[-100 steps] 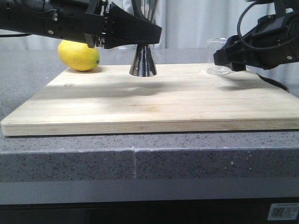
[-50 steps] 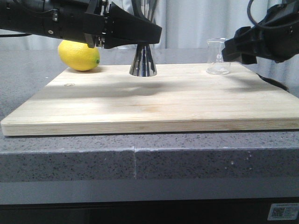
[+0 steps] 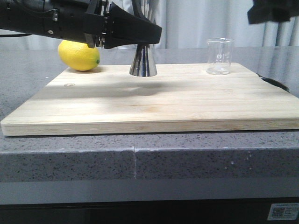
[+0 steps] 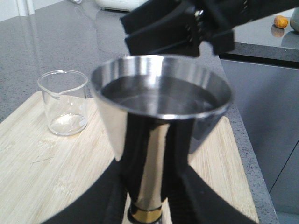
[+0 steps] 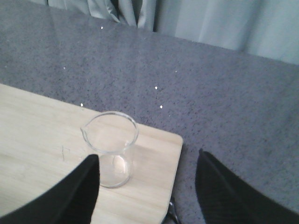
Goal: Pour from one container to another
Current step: 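Open the right gripper and lift it away from the beaker, then lower the filled jigger onto the board with the left gripper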
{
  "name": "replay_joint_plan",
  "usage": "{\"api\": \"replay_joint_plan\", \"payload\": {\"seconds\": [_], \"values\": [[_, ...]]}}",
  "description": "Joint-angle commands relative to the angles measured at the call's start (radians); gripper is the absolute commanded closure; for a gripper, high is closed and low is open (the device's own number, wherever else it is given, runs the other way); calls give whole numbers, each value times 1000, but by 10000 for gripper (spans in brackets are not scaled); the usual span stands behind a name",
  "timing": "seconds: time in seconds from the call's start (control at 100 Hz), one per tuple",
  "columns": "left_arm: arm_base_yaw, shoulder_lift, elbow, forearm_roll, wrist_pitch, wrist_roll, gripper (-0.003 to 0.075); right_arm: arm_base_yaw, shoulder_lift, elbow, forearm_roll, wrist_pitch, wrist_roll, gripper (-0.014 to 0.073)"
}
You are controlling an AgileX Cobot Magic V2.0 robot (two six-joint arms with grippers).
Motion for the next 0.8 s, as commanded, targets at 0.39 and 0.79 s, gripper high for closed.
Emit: {"api": "replay_joint_plan", "payload": {"seconds": [0.39, 0.79], "values": [[-10, -52, -28, -115, 55, 42, 554, -1, -279, -20, 6, -3, -1, 187], [11, -52, -28, -132, 79, 78, 554, -1, -296, -20, 6, 54, -1, 187]]}}
